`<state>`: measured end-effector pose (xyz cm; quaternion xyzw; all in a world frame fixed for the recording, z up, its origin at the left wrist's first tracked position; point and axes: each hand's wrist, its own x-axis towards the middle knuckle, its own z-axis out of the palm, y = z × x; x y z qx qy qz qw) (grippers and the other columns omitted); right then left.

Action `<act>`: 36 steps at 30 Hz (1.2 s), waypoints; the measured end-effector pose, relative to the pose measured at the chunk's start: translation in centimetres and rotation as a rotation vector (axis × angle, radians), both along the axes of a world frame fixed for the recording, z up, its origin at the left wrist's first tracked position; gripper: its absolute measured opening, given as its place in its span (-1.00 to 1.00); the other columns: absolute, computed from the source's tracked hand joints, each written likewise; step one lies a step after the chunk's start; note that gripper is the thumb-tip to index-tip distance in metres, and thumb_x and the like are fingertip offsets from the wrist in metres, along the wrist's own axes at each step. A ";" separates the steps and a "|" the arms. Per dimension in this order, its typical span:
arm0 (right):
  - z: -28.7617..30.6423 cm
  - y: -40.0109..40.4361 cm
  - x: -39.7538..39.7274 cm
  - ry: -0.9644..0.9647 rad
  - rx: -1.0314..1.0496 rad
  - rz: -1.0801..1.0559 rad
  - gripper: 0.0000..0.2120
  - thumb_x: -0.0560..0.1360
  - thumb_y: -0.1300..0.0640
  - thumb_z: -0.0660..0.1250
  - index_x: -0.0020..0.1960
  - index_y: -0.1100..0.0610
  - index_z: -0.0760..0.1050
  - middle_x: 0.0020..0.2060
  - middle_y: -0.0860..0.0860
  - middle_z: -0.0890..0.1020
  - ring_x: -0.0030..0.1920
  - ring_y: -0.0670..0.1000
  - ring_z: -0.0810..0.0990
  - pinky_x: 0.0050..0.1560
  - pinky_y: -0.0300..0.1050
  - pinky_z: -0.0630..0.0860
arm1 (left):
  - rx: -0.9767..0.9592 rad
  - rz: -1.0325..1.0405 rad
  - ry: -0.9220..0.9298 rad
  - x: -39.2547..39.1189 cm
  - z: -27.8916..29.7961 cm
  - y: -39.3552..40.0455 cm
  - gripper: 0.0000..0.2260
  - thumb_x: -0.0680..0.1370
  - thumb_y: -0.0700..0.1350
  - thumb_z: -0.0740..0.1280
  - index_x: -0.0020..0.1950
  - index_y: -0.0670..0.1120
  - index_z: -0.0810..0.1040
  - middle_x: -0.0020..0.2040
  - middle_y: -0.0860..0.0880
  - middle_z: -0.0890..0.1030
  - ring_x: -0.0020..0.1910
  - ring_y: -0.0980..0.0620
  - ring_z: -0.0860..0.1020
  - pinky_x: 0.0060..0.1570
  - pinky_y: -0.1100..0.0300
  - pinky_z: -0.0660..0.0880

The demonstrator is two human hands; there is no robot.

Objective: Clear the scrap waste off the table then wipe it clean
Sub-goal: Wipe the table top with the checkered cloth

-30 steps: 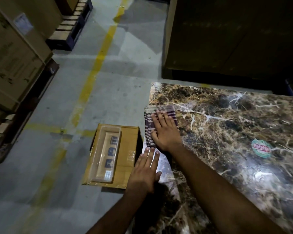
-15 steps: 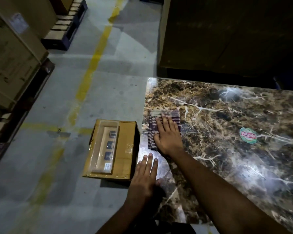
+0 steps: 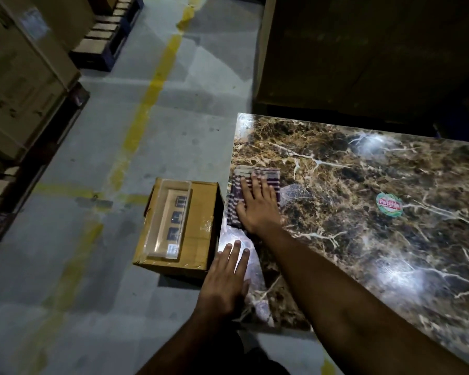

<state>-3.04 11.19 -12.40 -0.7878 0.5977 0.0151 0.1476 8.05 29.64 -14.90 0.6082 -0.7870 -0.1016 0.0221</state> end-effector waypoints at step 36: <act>-0.4 15.3 0.7 -0.027 -0.042 0.076 -0.35 0.63 -0.14 -0.04 0.66 0.00 -0.09 0.65 0.12 -0.07 0.64 0.17 -0.17 0.61 0.17 -0.14 | 0.022 0.029 0.009 2.0 4.0 12.8 -0.46 0.61 0.10 0.12 0.56 -0.06 0.35 0.56 -0.07 0.35 0.55 -0.06 0.30 0.47 -0.09 0.33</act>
